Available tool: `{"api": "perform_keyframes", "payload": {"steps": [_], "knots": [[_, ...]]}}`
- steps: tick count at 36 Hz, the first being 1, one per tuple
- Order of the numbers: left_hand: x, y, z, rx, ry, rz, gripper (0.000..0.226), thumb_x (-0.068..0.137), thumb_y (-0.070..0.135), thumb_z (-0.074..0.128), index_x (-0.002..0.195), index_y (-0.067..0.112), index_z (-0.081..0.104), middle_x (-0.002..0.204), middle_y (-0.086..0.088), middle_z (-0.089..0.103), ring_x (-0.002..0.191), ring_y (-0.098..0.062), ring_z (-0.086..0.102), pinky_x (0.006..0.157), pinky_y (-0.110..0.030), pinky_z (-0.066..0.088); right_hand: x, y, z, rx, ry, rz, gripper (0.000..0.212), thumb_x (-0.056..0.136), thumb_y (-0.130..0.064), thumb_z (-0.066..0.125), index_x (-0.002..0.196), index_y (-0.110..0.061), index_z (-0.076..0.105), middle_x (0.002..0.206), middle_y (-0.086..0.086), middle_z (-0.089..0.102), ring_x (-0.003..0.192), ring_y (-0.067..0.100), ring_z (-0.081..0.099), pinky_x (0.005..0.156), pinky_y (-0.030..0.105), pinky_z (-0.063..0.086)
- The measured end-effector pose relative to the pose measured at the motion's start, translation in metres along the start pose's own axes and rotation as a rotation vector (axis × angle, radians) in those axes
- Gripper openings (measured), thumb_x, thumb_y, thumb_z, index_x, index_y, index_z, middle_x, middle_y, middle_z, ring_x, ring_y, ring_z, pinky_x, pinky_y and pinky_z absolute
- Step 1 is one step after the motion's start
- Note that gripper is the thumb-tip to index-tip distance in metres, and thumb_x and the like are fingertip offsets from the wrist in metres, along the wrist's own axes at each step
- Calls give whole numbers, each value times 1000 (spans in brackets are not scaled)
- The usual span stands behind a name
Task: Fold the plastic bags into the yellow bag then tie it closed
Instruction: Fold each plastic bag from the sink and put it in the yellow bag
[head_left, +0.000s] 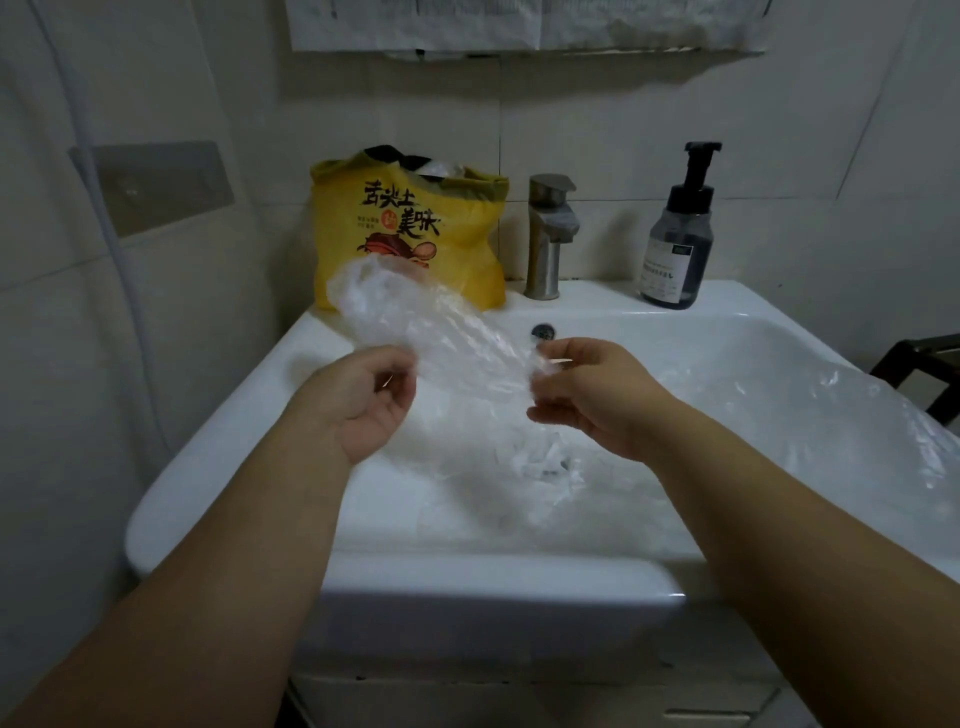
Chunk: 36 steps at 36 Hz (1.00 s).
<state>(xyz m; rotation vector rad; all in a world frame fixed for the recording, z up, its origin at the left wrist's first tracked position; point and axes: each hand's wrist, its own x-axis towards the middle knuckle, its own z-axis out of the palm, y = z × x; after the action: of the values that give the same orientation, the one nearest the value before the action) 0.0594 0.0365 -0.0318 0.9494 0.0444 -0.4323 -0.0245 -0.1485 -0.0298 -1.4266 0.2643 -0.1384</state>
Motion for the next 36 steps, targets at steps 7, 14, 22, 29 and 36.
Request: {"api": "perform_keyframes", "payload": {"steps": [7,14,22,29,36], "knots": [[-8,1,6,45,-280,3,73,44,33,92,109,12,66,108,-6,69,108,-24,61,97,-40,48,-5,7,14,-238,-104,-56,14,93,-13,60,92,1,61,69,7,50,58,13,51,55,21,51],[-9,-26,14,690,-360,-5,38,68,37,70,93,8,71,87,-4,73,92,-16,67,85,-29,49,-10,13,24,-552,-88,-217,20,94,-16,59,91,3,64,65,4,53,53,10,49,39,10,36],[-1,-19,13,308,-228,142,13,83,2,66,97,2,67,83,-7,72,79,-18,70,71,-27,59,-9,13,27,-579,-100,-213,21,89,-20,67,70,-11,63,61,0,54,43,1,47,46,13,44],[-12,-26,12,634,-549,-144,65,52,53,87,102,14,72,100,-8,71,97,-18,67,93,-35,49,-11,10,29,-228,-214,-198,21,92,-7,58,72,-11,64,63,2,60,55,9,55,52,20,45],[-13,-20,22,360,-417,-36,31,76,30,59,104,17,66,88,3,76,85,-13,71,79,-28,57,-11,13,28,-408,-252,-144,18,90,-15,65,80,-1,65,61,2,57,50,7,48,50,19,42]]}}
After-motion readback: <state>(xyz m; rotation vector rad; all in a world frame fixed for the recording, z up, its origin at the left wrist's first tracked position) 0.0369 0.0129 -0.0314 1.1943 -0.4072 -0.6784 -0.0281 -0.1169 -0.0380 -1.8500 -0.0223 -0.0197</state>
